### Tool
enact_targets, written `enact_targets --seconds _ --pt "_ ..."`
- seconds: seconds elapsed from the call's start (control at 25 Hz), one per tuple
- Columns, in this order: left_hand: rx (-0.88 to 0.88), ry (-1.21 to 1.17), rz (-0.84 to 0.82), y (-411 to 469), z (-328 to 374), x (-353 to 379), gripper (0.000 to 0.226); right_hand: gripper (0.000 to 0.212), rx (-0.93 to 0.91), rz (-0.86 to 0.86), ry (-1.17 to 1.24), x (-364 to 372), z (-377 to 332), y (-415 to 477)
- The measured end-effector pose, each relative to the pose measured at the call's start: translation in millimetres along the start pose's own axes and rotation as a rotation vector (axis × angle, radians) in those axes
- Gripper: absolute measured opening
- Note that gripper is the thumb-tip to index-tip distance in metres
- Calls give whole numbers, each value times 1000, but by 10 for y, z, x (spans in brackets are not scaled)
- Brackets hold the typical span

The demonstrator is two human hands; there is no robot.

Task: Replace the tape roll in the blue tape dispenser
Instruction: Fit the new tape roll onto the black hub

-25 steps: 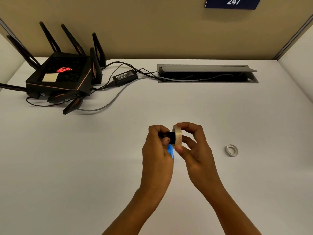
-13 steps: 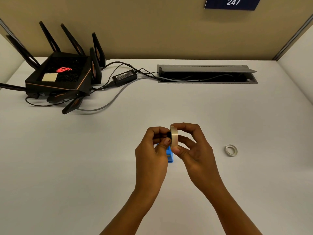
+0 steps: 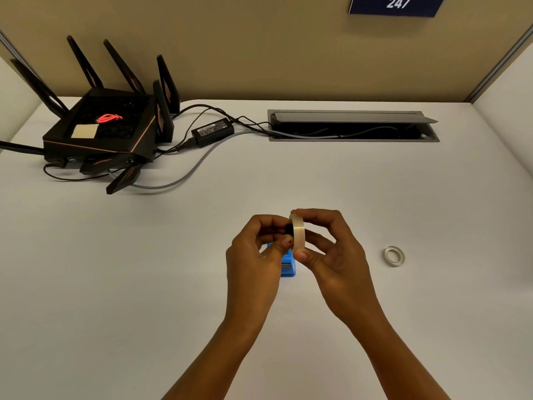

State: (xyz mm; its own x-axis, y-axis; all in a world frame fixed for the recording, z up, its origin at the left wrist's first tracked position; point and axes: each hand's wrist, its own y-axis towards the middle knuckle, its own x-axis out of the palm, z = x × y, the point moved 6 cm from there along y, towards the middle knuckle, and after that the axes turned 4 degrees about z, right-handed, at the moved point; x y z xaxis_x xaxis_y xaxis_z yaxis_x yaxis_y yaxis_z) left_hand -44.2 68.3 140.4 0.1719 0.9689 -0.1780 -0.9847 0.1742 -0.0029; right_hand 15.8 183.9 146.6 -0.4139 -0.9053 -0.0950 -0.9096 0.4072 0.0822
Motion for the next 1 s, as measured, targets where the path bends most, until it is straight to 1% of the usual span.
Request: enact_targets --seconds 0.4,0.56,0.64,0.72,0.76,0.8,0.92,1.0 --pt "0 51 -35 42 -60 15 21 45 31 17 -2 0 43 -7" --pt "8 49 -67 67 -101 20 16 49 38 19 2 -21 72 15" --pt "3 24 -43 71 -172 -13 14 53 11 34 -1 -43 86 33" --pt "-14 36 0 91 -288 -84 19 47 21 51 -33 -66 156 58" --pt "-23 63 -1 111 -363 -108 25 44 38 59 -52 -76 210 72" --pt "-38 108 -30 135 -457 -112 36 42 52 66 -72 -85 269 87" --pt "-136 351 -239 203 -789 -13 87 41 60 62 -174 -79 428 149" --pt "-146 434 -350 243 -943 69 106 41 65 40 -245 -40 535 200"
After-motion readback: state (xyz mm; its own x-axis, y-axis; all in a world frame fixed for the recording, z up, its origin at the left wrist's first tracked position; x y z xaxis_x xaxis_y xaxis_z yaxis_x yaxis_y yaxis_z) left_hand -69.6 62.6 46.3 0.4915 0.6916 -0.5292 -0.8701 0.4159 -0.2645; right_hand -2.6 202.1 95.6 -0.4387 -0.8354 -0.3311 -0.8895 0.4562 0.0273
